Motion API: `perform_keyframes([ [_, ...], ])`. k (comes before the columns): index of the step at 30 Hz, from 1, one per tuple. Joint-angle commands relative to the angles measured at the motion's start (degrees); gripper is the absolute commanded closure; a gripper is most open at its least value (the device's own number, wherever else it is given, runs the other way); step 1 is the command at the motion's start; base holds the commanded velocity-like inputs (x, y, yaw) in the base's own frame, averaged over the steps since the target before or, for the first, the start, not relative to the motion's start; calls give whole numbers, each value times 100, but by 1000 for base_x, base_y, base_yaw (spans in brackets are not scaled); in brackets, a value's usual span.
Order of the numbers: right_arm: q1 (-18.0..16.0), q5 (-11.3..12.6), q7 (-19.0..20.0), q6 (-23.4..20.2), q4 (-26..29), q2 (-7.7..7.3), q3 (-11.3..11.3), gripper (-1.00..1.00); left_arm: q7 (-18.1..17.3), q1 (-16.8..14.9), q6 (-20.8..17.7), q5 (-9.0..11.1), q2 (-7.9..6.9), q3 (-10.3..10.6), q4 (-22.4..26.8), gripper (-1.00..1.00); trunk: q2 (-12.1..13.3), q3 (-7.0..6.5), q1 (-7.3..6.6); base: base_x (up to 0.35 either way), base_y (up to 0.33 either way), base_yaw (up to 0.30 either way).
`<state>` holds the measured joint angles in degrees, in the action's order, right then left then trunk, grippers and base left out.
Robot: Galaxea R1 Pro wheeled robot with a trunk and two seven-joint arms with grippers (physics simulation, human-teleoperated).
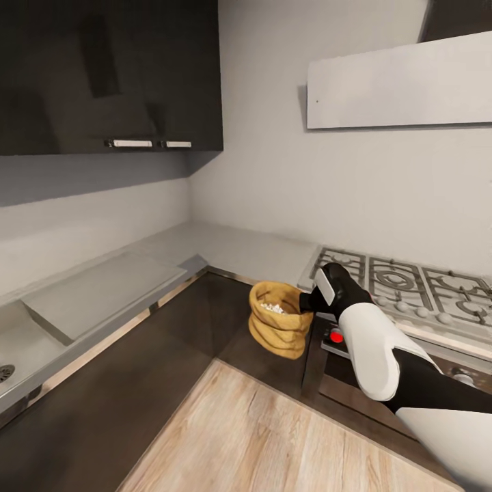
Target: In the kitchen, take the popcorn bag from the countertop, put it into the microwave, and heat it until the popcorn is cooked so the cooked popcorn ends up inside the bag.
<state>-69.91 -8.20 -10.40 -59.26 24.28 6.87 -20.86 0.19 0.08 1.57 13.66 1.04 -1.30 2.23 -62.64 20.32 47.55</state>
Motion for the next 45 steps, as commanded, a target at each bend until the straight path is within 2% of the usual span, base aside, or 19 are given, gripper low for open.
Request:
perform_keyframes([
  [1, -5, -43, 23, 11, 7, -1, -51, 100, 2, 1, 10, 24, 1, -10, 5, -100, -4, 6, 1, 0, 0, -1],
  [7, -5, -31, 37, 234, -1, -27, -56, 100, 0, 1, 10, 23, 2, -10, 5, -100, -4, 6, 1, 0, 0, 0],
  [25, 3, -65, -11, 189, 6, -28, -51, 100, -2, 1, 10, 27, -1, -10, 5, -100, -4, 6, 1, 0, 0, -8],
  [36, 4, -68, -16, 178, 4, -28, -50, 100, 6, 1, 10, 26, 1, -13, 5, -100, -4, 6, 1, 0, 0, -258],
  [45, 4, -76, -15, 186, 6, -90, -50, 100, 11, 1, 10, 26, 2, -19, 4, -100, -4, 6, 1, 0, 0, -285],
])
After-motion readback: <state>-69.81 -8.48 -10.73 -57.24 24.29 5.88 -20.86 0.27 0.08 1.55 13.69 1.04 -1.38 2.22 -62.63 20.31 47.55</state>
